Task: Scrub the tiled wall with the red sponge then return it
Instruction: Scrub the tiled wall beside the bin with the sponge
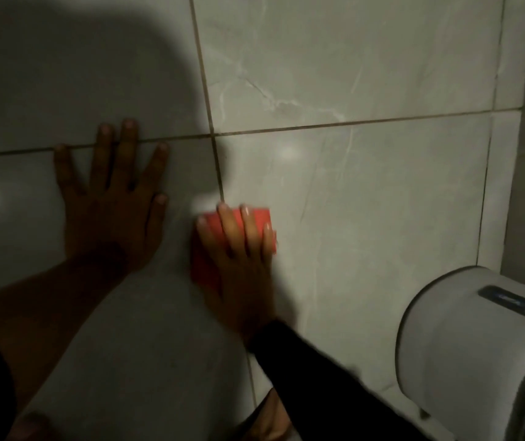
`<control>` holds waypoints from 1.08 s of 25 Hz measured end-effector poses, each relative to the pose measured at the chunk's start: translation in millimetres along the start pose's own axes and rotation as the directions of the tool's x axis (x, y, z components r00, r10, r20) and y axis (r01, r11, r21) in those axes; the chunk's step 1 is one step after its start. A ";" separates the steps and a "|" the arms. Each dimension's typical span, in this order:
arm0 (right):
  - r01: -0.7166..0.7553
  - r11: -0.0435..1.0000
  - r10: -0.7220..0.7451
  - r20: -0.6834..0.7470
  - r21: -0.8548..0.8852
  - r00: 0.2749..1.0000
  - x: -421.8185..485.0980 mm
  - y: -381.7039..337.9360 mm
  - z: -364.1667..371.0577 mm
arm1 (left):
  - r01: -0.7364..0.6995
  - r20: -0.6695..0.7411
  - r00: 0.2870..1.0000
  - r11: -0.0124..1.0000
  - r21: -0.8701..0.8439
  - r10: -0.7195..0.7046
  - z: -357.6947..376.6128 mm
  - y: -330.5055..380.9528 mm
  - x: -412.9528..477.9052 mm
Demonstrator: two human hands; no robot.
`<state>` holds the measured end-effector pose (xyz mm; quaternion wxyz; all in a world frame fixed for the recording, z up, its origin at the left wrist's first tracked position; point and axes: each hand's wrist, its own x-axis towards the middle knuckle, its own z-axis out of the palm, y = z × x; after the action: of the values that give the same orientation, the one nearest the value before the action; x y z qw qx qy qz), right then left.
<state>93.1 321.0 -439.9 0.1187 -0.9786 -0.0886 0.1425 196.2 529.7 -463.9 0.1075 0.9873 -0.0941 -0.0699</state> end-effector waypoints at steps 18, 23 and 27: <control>0.003 0.998 -0.007 0.073 0.058 0.997 -53.8 28.7 -3.7 | -0.017 -0.012 1.000 0.998 0.063 0.017 9.2 -5.9 0.6; -0.536 0.804 0.554 0.001 0.258 0.832 -48.3 152.6 -45.7 | -0.007 0.044 0.999 0.997 0.072 0.004 -1.4 0.8 2.5; -0.349 0.098 0.805 0.133 0.932 0.579 37.8 163.1 -96.1 | 0.037 0.238 0.970 0.995 0.093 -0.059 -36.1 24.5 0.6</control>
<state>180.3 153.1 -402.2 0.5684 -0.6973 0.4366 -0.0116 198.3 513.3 -423.5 0.0503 0.9773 -0.0854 -0.1872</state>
